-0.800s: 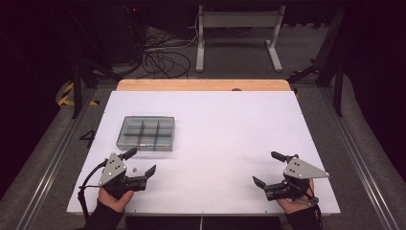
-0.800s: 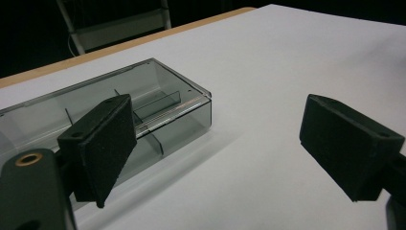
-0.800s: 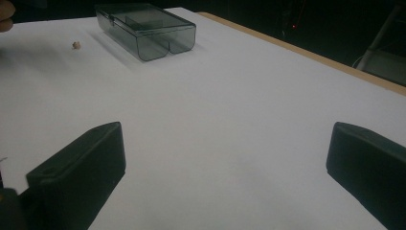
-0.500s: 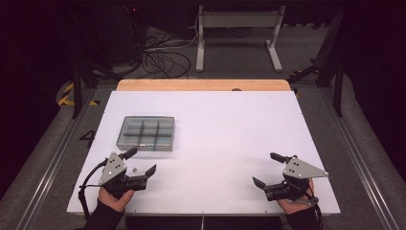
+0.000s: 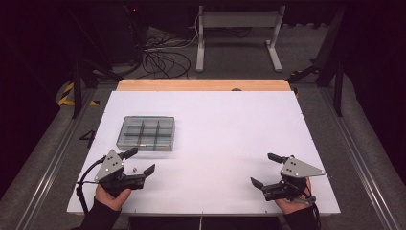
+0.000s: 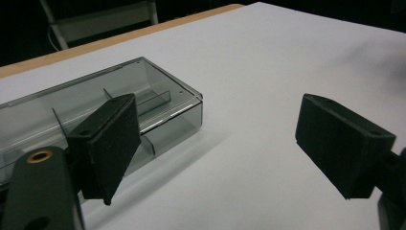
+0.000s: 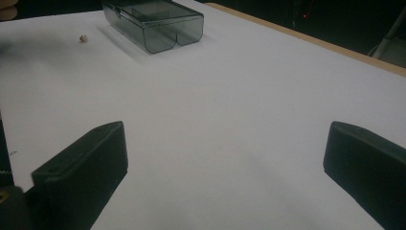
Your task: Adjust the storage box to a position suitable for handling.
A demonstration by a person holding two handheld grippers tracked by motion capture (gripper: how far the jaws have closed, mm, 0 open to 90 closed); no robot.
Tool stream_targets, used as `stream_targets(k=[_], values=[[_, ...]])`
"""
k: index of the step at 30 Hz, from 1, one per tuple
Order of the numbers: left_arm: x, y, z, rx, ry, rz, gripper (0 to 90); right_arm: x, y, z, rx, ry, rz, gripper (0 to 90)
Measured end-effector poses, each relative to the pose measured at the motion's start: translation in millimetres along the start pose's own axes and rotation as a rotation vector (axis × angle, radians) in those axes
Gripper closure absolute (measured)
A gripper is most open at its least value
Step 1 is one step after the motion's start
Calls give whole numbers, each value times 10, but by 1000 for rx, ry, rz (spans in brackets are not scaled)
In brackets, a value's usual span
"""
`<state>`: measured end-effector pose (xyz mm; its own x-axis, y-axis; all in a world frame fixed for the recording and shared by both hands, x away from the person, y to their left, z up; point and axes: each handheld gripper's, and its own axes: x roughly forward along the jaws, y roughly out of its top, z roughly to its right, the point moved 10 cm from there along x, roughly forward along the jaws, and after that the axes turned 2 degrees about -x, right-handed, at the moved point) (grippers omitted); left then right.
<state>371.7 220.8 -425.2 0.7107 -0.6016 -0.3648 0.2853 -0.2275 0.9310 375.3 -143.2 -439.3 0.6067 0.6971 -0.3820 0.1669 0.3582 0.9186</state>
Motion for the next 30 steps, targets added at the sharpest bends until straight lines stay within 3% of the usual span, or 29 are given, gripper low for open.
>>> stream_targets(k=[6, 21, 27, 30], values=[[6, 58, -59, 18, 12, -28, 180, 6, 0, -4, -6, -7, -4, 19], [8, 201, -98, 12, -1, -27, 182, 43, -19, -27, -6, 8, -16, 18], [-3, 207, -98, 12, -1, -39, 223, 50, -24, -37, -10, 17, -19, 18], [-13, 201, -125, 24, 5, -65, 301, 50, -21, -43, -14, 17, -20, 18]])
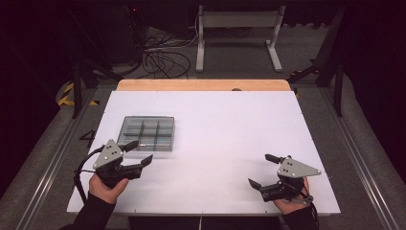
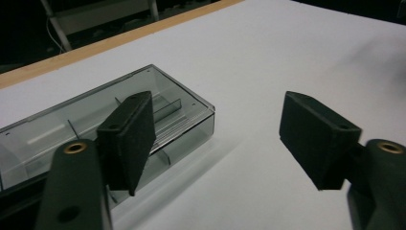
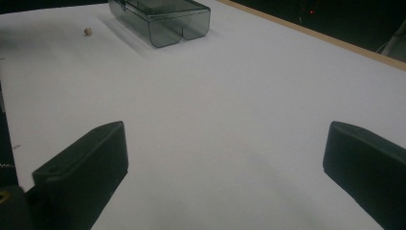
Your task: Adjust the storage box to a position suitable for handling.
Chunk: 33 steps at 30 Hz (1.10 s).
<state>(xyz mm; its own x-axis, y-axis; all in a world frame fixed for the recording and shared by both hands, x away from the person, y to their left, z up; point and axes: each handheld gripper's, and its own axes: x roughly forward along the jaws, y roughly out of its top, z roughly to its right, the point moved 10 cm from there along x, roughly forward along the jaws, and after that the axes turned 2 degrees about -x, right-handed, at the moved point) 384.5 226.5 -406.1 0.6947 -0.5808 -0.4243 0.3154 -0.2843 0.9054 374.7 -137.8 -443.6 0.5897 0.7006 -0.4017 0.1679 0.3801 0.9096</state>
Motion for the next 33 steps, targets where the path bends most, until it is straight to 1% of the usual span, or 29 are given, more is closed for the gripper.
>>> stream_targets(k=[1, 3, 5, 6, 7, 10, 11, 13, 14, 22, 27, 30, 33], values=[[-5, 1, -11, 0, -4, -8, 349, 2, 1, -2, -1, 2, 1, 18], [-19, 6, -48, -12, -9, -24, 437, 5, -1, -2, -2, 2, 1, 18], [-33, 21, -79, -20, -16, -28, 515, 7, -2, -6, -1, 3, -1, 19], [-38, 27, -93, -29, -14, -33, 548, 8, -2, -6, -2, 3, 0, 19], [-44, 35, -125, -18, -7, -41, 579, 9, -2, -7, -2, 3, -1, 19], [-55, 58, -183, -24, 0, -54, 654, 12, -5, -8, -3, 5, -2, 19], [-57, 65, -192, -39, -5, -57, 674, 14, -5, -10, -3, 6, -3, 19], [-65, 86, -237, -42, -6, -60, 703, 16, -8, -8, -5, 4, -5, 21], [-68, 92, -245, -51, -11, -64, 716, 16, -11, -7, -6, 4, -8, 21], [-64, 167, -353, -65, -5, -84, 832, 19, -13, -13, -4, 8, -5, 22], [-55, 200, -424, -79, 3, -94, 879, 18, -13, -16, 0, 11, -3, 22], [-46, 216, -469, -94, 8, -91, 894, 19, -13, -17, -1, 11, -2, 22], [-37, 229, -522, -106, 11, -99, 897, 17, -12, -15, 2, 12, -1, 23]])
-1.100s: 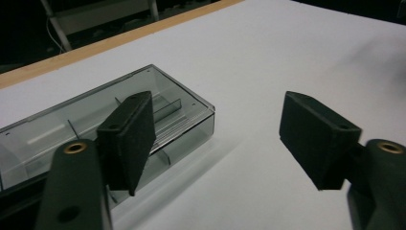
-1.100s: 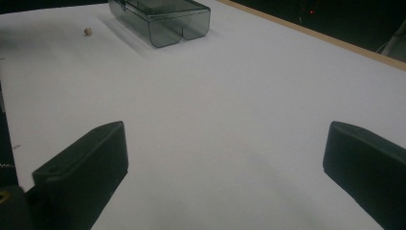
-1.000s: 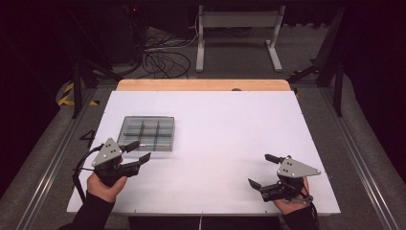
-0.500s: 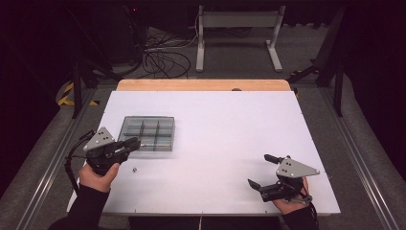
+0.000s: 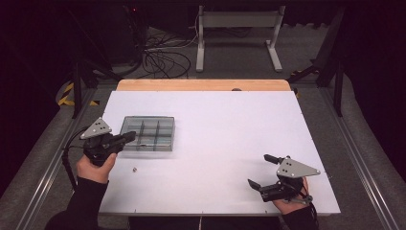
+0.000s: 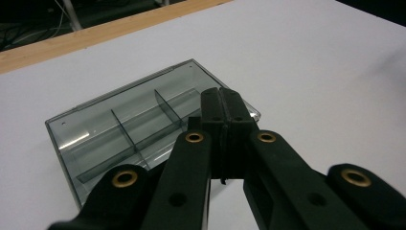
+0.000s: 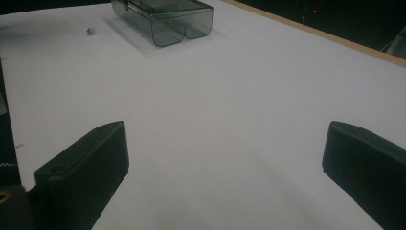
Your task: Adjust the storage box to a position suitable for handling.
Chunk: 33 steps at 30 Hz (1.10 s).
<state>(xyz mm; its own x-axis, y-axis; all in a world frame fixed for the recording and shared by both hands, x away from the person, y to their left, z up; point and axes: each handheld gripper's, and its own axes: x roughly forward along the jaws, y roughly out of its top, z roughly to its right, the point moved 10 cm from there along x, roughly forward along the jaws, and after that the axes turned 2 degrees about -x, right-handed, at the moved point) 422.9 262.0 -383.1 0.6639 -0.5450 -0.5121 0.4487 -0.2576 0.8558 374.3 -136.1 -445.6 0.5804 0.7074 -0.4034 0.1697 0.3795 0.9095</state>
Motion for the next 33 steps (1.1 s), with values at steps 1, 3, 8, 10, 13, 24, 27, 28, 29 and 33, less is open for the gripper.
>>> stream_targets(k=[1, 3, 8, 10, 13, 24, 27, 28, 29, 33], values=[[3, 10, -17, -3, 4, 0, 897, 0, 1, -1, 1, 1, 1, 23], [4, 23, -44, -6, 6, -3, 898, 0, 2, -1, -2, 0, 2, 23], [12, 66, -109, -28, 11, -6, 898, 0, 3, -2, -1, 2, 4, 23], [20, 80, -132, -26, 14, -8, 898, 0, 3, -3, -2, 3, 4, 23], [39, 96, -161, -30, 20, -13, 898, 2, 4, -5, -2, 4, 4, 23], [78, 125, -315, -45, 74, -29, 898, 7, 5, -10, -3, 7, 5, 23], [88, 112, -363, -42, 88, -43, 898, 10, 3, -12, -1, 9, 4, 23], [92, 105, -372, -37, 93, -50, 898, 11, 3, -13, -2, 10, 3, 23], [93, 102, -379, -32, 98, -54, 898, 11, 3, -14, -3, 10, 3, 23], [94, 88, -448, -6, 137, -64, 898, 9, 5, -14, -4, 9, 5, 23]])
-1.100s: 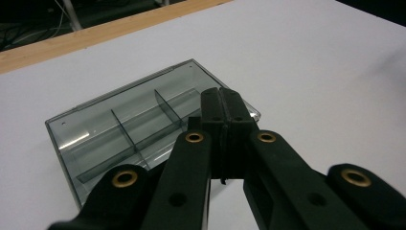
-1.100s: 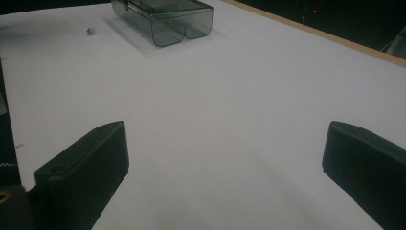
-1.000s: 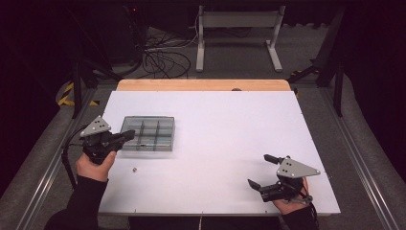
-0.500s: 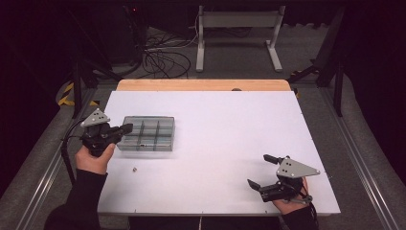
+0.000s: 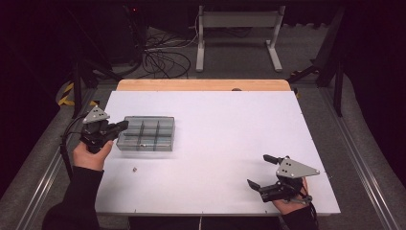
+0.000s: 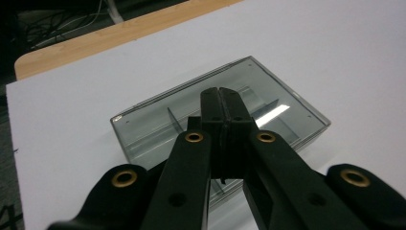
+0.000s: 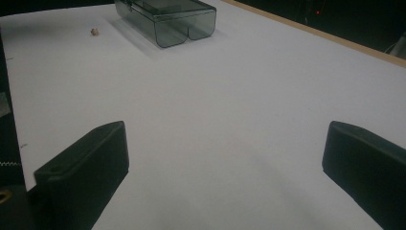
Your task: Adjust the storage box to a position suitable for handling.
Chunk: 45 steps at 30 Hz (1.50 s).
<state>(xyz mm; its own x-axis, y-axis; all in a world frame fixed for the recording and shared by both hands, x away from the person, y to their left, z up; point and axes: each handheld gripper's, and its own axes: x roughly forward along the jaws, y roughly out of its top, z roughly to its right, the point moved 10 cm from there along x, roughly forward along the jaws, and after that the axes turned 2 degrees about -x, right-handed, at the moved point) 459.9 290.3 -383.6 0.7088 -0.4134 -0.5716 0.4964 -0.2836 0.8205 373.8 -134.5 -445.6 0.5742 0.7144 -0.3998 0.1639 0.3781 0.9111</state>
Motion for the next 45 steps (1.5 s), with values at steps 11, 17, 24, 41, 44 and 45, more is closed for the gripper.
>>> stream_targets(k=[11, 17, 24, 41, 44, 45], values=[[186, -136, -275, -96, 10, -111, 898, 15, 3, -18, -5, 6, -1, 23], [272, -197, -442, -149, 25, -145, 898, 17, 3, -24, -5, 9, -1, 23], [367, -330, -607, -187, 66, -213, 898, 16, 5, -32, -6, 9, -2, 23], [560, -619, -751, -258, 80, -322, 898, 17, 0, -33, -11, 10, -3, 23], [584, -654, -763, -257, 75, -334, 898, 17, -1, -33, -12, 10, -4, 23], [588, -662, -765, -258, 73, -338, 898, 18, 0, -35, -11, 12, -3, 23]])
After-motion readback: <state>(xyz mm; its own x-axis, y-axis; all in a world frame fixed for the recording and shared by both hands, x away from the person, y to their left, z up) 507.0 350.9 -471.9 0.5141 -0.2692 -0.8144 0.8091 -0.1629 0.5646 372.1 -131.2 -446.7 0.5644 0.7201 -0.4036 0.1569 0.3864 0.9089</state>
